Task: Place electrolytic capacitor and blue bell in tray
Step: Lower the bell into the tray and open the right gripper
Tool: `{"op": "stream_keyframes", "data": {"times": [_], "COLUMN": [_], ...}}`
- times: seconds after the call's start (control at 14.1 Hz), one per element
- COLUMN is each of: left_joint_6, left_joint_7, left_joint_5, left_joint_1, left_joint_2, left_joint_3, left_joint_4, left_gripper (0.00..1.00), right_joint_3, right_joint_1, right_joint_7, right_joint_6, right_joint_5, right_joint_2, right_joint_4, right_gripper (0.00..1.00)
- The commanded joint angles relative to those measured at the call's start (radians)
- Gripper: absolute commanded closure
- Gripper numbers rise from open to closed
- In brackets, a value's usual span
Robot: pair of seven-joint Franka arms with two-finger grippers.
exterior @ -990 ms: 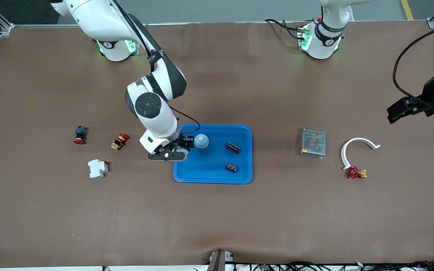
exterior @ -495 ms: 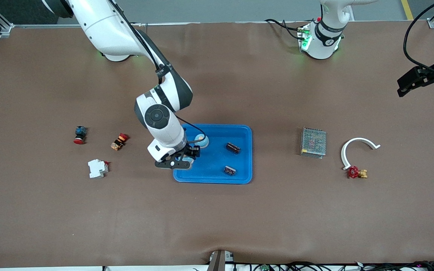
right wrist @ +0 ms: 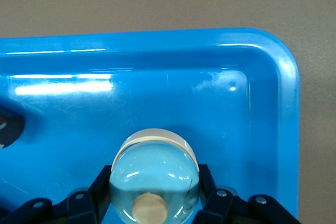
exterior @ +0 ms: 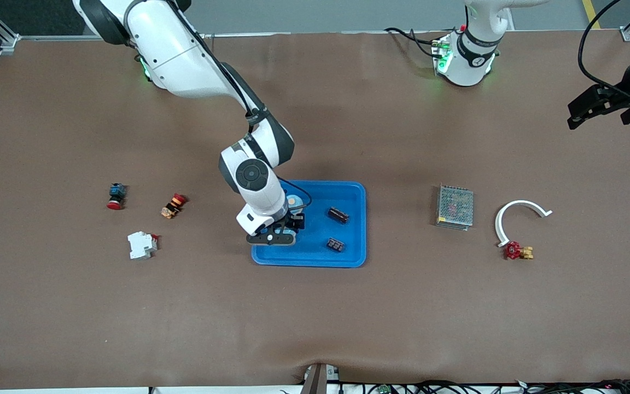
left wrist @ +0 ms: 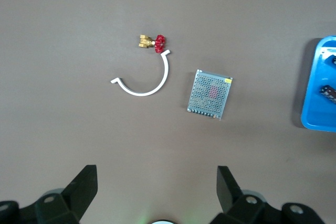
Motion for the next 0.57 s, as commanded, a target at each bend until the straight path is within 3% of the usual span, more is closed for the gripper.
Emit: {"op": "stream_keyframes", "data": {"times": [0.0,0.49], "left_joint_6": [0.006,0.013], "left_joint_7": [0.026,0.027], "left_joint_5": [-0.024,-0.029], "left_joint_1": [0.001,-0.007], "left_joint_2": [-0.030,-0.013], "left_joint_3": [0.001,-0.016], "left_joint_4": [-0.033,-0.029], "left_gripper": [0.00,0.00], "right_joint_3": [-0.010,-0.010], "right_joint_1": [0.011,0.026], "right_joint_7": [0.007,0.000], "right_joint_6": [-0.013,-0.010], "right_joint_5": [0.005,-0.001], "right_joint_2": [0.008,0.042], "right_joint_4": [0.029,0.029], "right_gripper": [0.58,0.55]}}
